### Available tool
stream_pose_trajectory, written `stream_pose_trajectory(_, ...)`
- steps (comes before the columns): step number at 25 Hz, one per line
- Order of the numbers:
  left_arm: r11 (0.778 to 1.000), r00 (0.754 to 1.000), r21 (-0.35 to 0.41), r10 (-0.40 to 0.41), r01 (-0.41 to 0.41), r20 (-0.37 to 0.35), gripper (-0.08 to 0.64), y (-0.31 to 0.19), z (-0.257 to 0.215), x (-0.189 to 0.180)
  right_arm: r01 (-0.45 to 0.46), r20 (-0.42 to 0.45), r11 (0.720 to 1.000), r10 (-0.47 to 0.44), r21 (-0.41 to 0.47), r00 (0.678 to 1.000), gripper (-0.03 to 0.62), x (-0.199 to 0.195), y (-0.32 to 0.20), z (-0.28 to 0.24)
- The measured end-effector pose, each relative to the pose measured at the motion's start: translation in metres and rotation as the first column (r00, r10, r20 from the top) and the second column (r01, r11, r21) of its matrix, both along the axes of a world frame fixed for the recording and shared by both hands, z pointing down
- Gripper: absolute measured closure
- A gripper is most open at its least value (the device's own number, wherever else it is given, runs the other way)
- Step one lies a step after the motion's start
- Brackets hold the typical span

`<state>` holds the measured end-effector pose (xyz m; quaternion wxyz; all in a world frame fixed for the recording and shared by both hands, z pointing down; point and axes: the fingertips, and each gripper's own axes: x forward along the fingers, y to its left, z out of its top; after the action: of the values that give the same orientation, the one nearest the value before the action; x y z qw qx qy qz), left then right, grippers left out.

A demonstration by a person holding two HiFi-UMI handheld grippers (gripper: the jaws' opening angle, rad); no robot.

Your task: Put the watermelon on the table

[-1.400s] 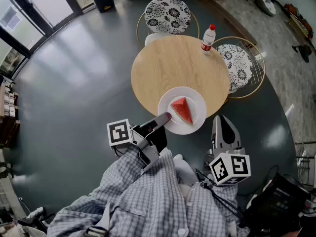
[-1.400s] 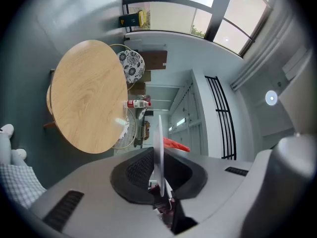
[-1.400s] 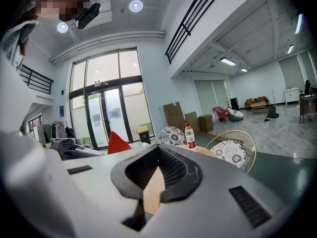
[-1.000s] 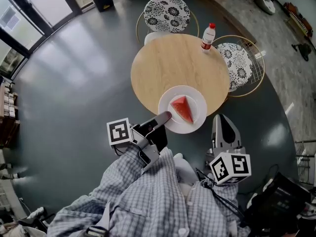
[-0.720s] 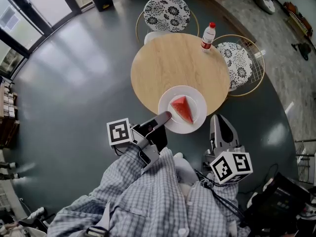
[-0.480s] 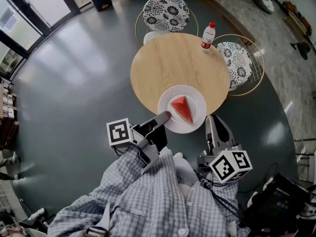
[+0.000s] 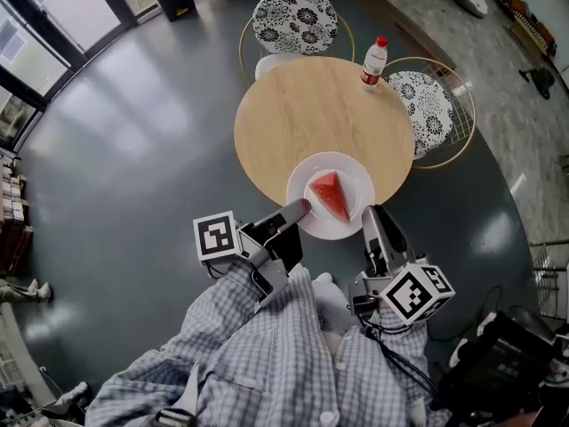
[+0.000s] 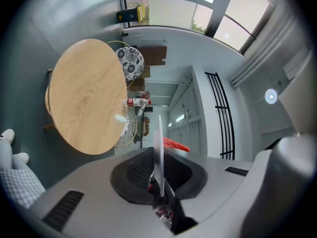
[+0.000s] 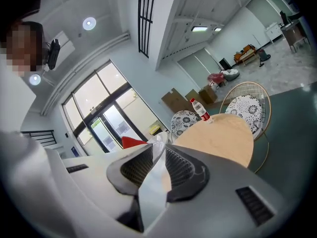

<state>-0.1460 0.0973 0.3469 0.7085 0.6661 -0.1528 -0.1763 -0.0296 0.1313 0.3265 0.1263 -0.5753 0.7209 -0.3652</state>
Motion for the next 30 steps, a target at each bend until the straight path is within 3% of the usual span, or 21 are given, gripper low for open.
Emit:
stream_pose_trajectory(5,1.000,1.000,0.007,0.020,-0.020,0.000,0.525,0.000,0.002,-0.007,-0.017,-0.037,1.000,0.018,0.014,0.999,0.517,-0.008,0.002,0.002)
stream_pose_trajectory(20,0.998,0.998,0.015,0.064,-0.064,0.001,0.525,-0.002,0.003,-0.014,-0.067,-0.026,0.998,0.068,0.020,0.997,0.518,-0.017,0.004,0.004)
stream_pose_trajectory(30,0.999,0.999,0.025,0.034,-0.034,0.014,0.525,-0.015,0.006,-0.017,-0.044,-0.034,0.998,0.045,0.040,0.998,0.518,-0.017,-0.013,0.009)
